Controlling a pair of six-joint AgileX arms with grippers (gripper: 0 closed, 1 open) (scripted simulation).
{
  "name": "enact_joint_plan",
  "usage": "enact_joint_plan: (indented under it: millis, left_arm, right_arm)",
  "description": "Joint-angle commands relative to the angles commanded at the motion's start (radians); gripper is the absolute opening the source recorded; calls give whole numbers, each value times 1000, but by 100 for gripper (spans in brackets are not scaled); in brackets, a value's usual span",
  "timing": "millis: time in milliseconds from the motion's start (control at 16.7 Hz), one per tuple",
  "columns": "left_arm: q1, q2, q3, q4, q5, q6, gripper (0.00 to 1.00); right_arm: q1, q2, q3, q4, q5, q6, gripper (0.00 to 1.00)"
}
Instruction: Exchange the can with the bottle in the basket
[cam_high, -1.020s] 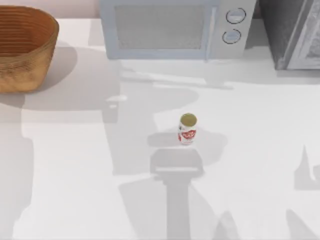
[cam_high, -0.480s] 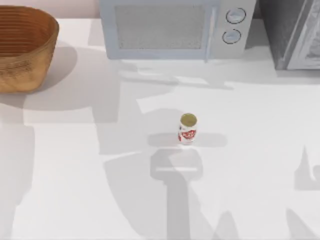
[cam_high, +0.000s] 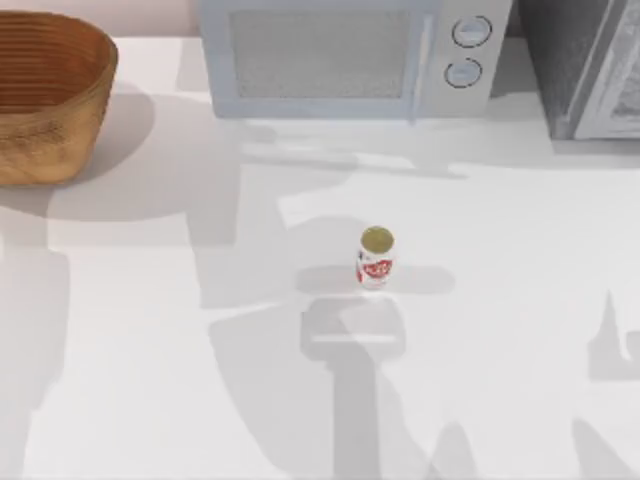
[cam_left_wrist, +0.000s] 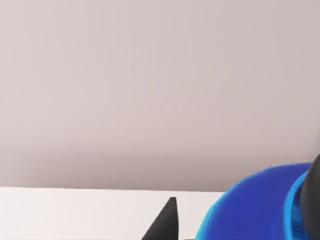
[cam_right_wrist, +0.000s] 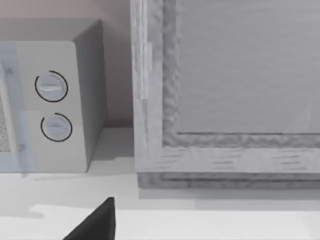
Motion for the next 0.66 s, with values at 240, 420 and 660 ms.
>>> enact_joint_plan:
  millis: [240,420,660]
  left_arm:
    - [0,0,0,0,0,0,90]
    - [0,0,0,0,0,0,100]
    - [0,0,0,0,0,0,100]
  right_arm:
    - [0,0,0,0,0,0,100]
    - [0,0,0,0,0,0,100]
    - [0,0,0,0,0,0,100]
